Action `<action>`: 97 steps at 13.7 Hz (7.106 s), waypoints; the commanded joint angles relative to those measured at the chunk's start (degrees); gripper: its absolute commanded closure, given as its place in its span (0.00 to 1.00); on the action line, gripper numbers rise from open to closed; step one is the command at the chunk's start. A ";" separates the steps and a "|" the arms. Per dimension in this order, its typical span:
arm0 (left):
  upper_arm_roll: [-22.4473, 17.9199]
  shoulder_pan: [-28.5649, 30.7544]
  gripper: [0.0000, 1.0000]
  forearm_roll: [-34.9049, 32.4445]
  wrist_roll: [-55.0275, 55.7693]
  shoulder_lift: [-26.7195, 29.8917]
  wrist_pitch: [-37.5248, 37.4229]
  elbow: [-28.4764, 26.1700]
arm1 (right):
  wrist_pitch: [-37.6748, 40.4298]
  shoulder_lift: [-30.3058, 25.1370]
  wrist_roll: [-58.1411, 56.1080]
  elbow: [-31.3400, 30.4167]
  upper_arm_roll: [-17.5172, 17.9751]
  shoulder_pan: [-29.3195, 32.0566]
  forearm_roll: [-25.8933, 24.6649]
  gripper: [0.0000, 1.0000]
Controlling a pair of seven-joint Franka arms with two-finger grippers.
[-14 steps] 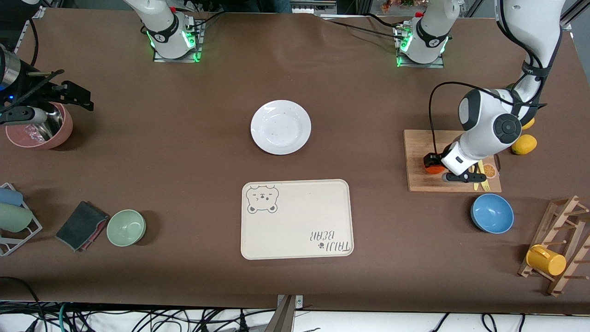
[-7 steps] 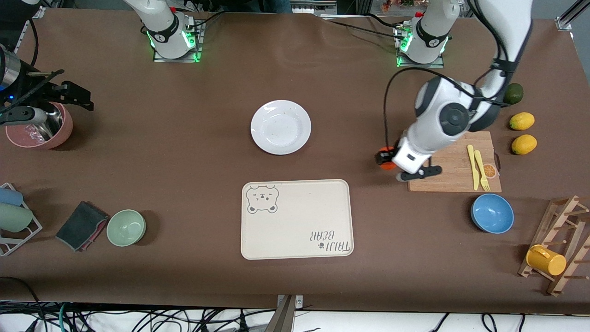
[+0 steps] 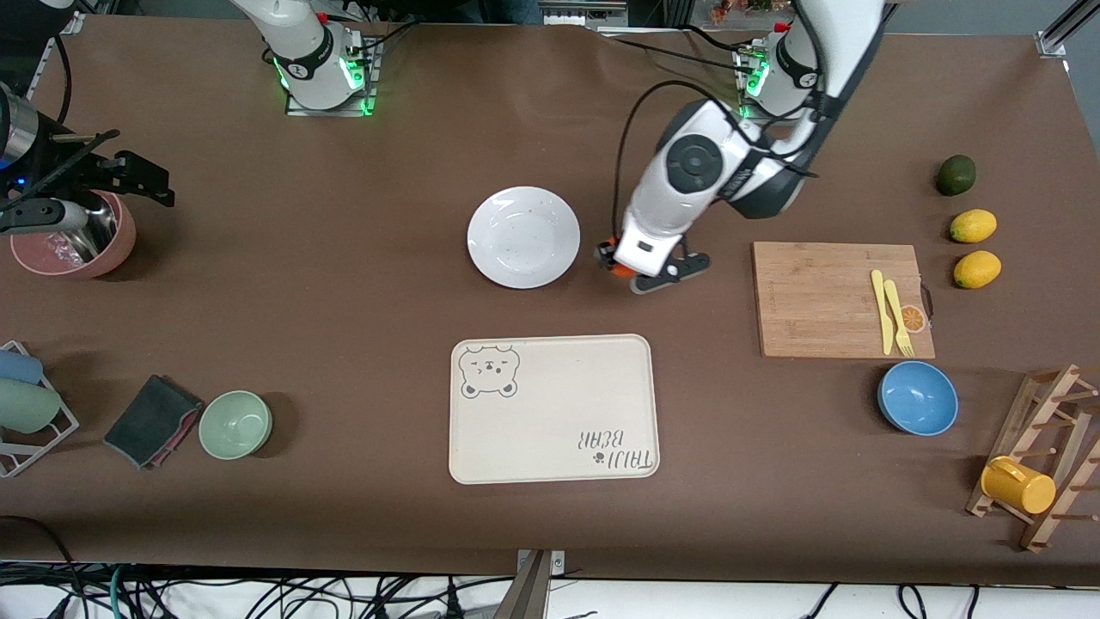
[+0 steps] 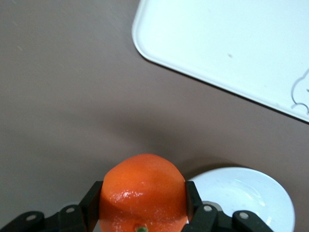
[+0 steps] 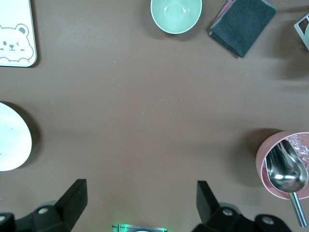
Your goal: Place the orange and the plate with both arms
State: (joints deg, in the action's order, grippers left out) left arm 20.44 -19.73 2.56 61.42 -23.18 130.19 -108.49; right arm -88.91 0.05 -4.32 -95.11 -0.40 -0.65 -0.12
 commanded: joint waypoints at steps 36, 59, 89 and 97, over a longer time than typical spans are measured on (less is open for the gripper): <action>-2.43 19.71 0.00 -6.95 -25.60 -11.02 -22.60 22.01 | 0.18 18.40 -0.26 -5.77 0.40 -3.73 27.51 0.00; -21.13 20.10 0.00 -2.56 -65.64 20.36 -37.12 16.22 | -24.82 41.17 -33.29 -12.73 7.17 -16.67 56.37 0.36; -25.19 16.92 0.00 0.78 -65.55 21.60 -37.82 16.91 | -39.58 63.76 -3.96 32.09 7.17 -17.98 64.10 1.00; -25.19 16.92 0.00 0.78 -65.64 21.42 -37.82 16.74 | -42.14 63.59 -7.28 32.09 6.64 -18.52 62.97 0.00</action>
State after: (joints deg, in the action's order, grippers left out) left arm -4.54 -2.77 3.06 -3.11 -2.07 92.38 -91.67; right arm -131.10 63.29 -10.01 -64.77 6.49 -18.97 62.73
